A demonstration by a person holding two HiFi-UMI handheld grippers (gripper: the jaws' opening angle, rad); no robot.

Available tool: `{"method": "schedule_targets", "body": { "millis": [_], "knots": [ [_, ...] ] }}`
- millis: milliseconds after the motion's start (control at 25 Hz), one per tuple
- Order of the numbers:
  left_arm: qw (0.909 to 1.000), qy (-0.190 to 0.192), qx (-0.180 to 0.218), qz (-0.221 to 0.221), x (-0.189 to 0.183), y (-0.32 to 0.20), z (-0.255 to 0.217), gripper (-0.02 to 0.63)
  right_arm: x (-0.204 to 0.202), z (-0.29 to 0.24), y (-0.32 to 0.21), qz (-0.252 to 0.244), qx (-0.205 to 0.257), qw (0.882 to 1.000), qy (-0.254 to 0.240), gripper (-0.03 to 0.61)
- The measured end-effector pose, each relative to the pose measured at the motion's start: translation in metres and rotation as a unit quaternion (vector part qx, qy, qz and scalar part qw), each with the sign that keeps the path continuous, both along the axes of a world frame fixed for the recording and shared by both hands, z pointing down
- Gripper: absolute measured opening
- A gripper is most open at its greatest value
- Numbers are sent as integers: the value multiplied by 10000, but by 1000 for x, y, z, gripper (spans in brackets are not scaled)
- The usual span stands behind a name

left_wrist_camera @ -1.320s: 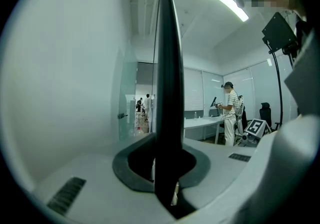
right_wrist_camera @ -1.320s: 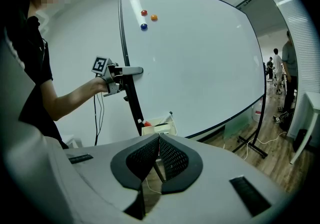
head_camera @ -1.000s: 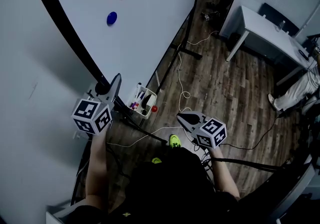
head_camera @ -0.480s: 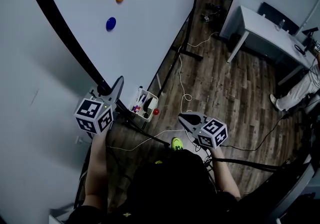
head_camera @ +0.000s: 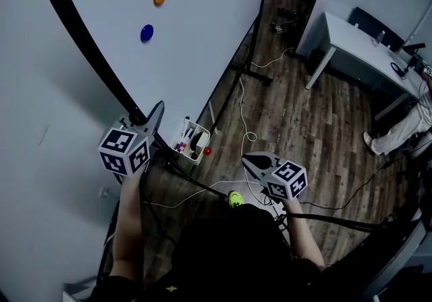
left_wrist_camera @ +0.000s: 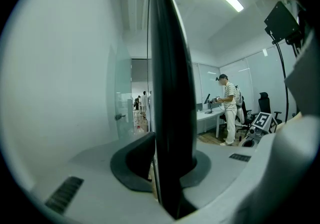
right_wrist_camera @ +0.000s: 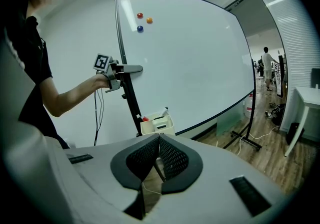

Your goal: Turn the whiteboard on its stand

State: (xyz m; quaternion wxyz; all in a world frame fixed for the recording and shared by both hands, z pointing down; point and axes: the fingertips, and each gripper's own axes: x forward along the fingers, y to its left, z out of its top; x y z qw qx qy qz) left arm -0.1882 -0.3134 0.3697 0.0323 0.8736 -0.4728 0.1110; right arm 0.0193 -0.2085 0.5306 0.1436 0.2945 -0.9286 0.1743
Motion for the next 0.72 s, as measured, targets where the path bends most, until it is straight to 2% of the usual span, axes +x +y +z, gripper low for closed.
{"method": "schedule_targets", "body": {
  "millis": [240,440,720],
  "knots": [
    [10000,-13,0,-66,-2,-4,11,55,8,12,1,14,-8,10000,66,0],
    [9999,-110,-93,-56,21,-69,-16,55,37,-13,-57,106,-111,9999,10,0],
    [9998,-124,-87,-133,20,-69,-11,55,50,-11,-62,108,-63,9999,35,0]
  ]
}}
